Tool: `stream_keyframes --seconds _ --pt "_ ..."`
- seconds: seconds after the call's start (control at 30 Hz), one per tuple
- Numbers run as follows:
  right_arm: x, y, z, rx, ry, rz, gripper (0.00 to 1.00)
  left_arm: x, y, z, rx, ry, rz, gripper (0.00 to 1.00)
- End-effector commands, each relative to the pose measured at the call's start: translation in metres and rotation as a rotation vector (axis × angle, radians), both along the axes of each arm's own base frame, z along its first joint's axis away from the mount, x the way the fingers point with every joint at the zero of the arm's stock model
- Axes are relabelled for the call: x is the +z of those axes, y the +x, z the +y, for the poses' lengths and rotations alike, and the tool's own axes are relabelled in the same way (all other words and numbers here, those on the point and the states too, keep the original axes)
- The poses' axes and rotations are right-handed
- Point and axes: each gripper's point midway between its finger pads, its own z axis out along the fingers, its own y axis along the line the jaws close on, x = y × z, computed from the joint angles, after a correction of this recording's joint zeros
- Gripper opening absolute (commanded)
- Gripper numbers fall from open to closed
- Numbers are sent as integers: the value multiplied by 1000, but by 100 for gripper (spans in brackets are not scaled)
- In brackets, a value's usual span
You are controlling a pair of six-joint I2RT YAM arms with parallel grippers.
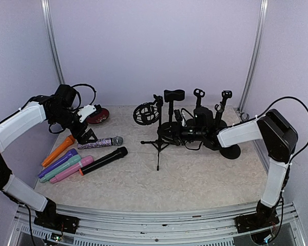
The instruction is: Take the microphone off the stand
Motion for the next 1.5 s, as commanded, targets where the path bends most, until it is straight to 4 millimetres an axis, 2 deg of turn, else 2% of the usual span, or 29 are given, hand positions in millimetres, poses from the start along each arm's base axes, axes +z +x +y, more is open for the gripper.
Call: stream_keyframes --seconds 0.0,0.2,0.4,0.67,0.83,0.97,1.2,1.23,1.47 --pt "11 7 5 15 51 -10 44 13 2 2 -6 -2 -37 99" --pt "5 14 6 10 32 -4 32 13 2 3 -8 3 -35 99" --pt "6 14 2 -1 -21 -30 0 13 2 2 -10 3 -35 99" --pt "-8 17 -10 -33 -242 -127 0 16 4 0 -10 -7 -34 99" --pt "-31 19 -15 -43 -517 -243 0 20 5 0 -6 -14 -38 99" --pt "-43 12 -12 -20 -637 -326 0 20 5 0 -6 -13 -36 99" --pt "-41 4 -3 -17 -822 -575 0 22 3 0 -10 -12 -41 99" --pt "-35 2 2 -27 -892 -661 0 22 3 1 -9 -9 -44 99" --pt "-19 7 0 -58 -1026 -814 0 21 4 0 -9 -14 -37 99"
